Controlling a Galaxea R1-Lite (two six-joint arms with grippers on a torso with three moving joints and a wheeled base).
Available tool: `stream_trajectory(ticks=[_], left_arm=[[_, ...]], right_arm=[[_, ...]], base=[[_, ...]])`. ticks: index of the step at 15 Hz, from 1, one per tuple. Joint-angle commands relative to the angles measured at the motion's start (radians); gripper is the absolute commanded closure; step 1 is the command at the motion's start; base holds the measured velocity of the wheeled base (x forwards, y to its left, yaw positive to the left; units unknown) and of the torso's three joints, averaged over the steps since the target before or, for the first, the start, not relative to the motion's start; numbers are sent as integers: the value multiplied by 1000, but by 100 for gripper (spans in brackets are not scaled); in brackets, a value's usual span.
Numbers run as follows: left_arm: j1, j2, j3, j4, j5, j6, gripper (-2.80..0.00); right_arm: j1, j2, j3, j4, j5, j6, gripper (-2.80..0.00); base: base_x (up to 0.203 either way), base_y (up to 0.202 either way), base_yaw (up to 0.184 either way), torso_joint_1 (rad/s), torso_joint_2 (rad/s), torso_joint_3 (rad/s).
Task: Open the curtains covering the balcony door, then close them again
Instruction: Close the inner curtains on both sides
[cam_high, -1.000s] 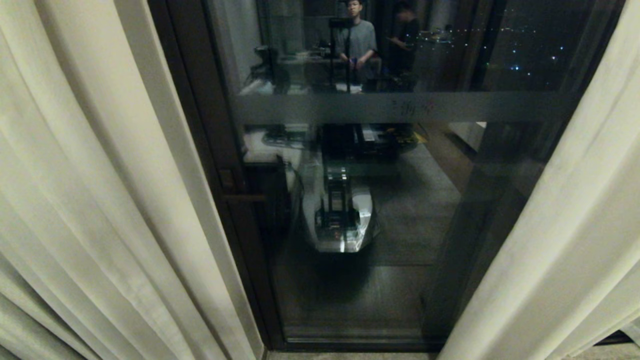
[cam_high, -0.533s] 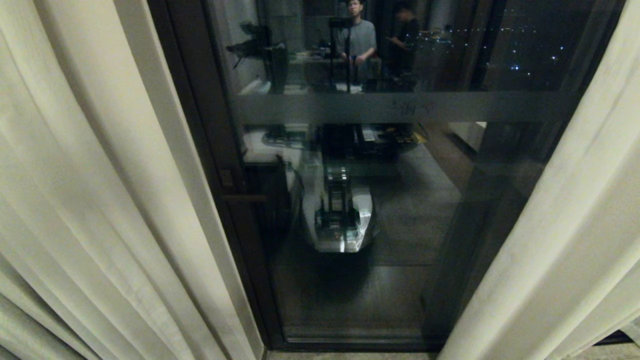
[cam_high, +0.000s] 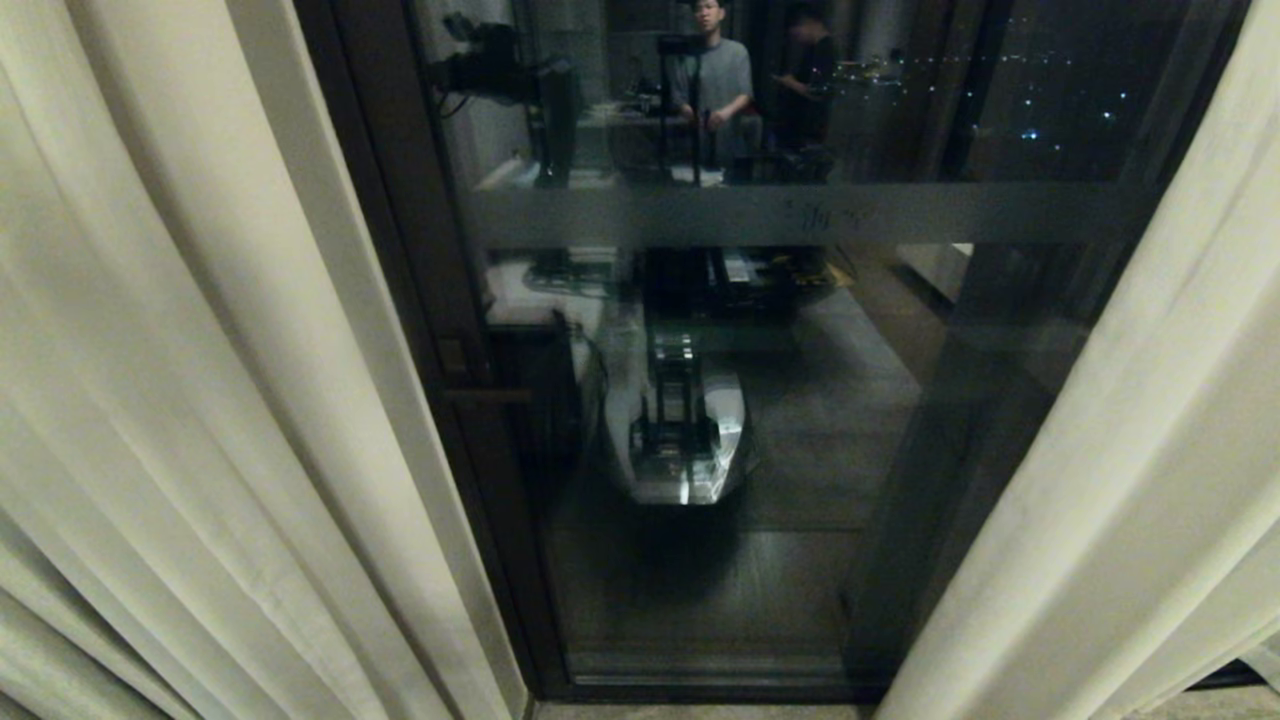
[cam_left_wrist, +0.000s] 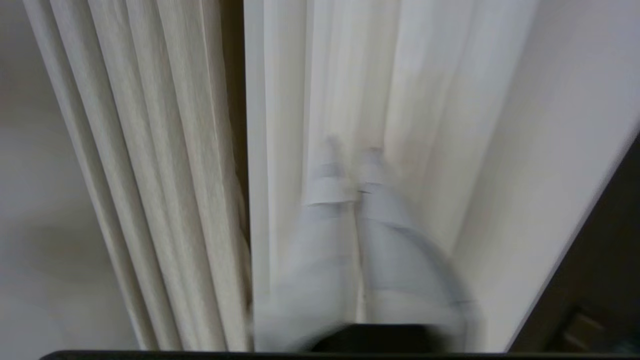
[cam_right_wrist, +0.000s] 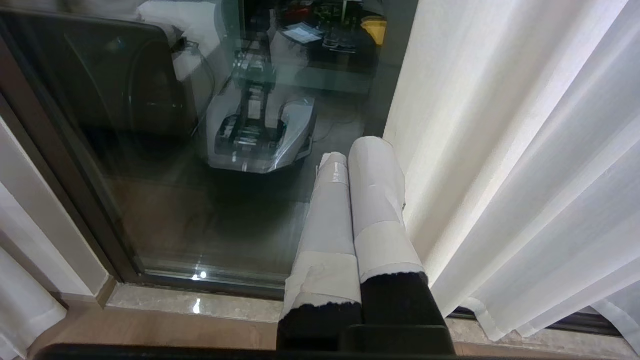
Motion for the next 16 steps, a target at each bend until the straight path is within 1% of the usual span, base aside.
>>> stream_trajectory(ticks=[1,4,10,13,16], left_arm=[[15,70,-9,-8,1,-2,-280],[15,99,-11,-20,1,-3,-280],[14,195,-12,-137,-7,-3,-280],[27,272,-33,-198,-31,-4,-280],[69,360,-87,-235,-95,-5,-280]], right_arm=[[0,2,0,0,1,-1,0],[0,2,0,0,1,-1,0],[0,2,0,0,1,-1,0],[0,2,0,0,1,-1,0],[0,2,0,0,1,-1,0]], base=[[0,0,0,0,0,0],[0,0,0,0,0,0],[0,0,0,0,0,0],[0,0,0,0,0,0],[0,0,0,0,0,0]])
